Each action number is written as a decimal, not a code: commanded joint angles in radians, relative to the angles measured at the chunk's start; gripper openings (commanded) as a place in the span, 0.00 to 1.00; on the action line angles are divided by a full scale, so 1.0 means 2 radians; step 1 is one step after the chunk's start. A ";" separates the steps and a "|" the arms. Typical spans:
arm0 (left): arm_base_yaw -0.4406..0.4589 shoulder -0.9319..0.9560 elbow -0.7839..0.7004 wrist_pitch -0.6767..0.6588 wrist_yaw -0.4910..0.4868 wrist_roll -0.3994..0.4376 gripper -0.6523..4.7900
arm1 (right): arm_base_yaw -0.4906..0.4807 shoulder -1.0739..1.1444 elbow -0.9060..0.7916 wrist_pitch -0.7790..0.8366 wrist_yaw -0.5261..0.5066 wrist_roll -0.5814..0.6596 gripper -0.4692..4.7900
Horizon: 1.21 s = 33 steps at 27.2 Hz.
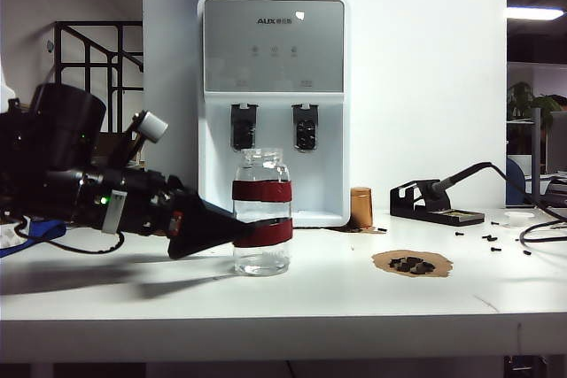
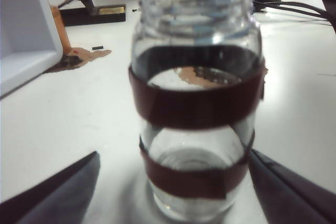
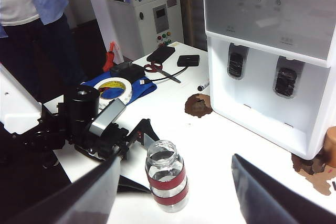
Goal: Pick up the water bottle with two loops of red belts, then reach the front water dispenser and gently press the gray-black baffle horizontally to get a little water.
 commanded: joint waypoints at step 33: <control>-0.068 0.069 0.089 0.007 -0.170 -0.005 0.11 | 0.001 0.018 0.001 0.012 -0.004 -0.002 0.75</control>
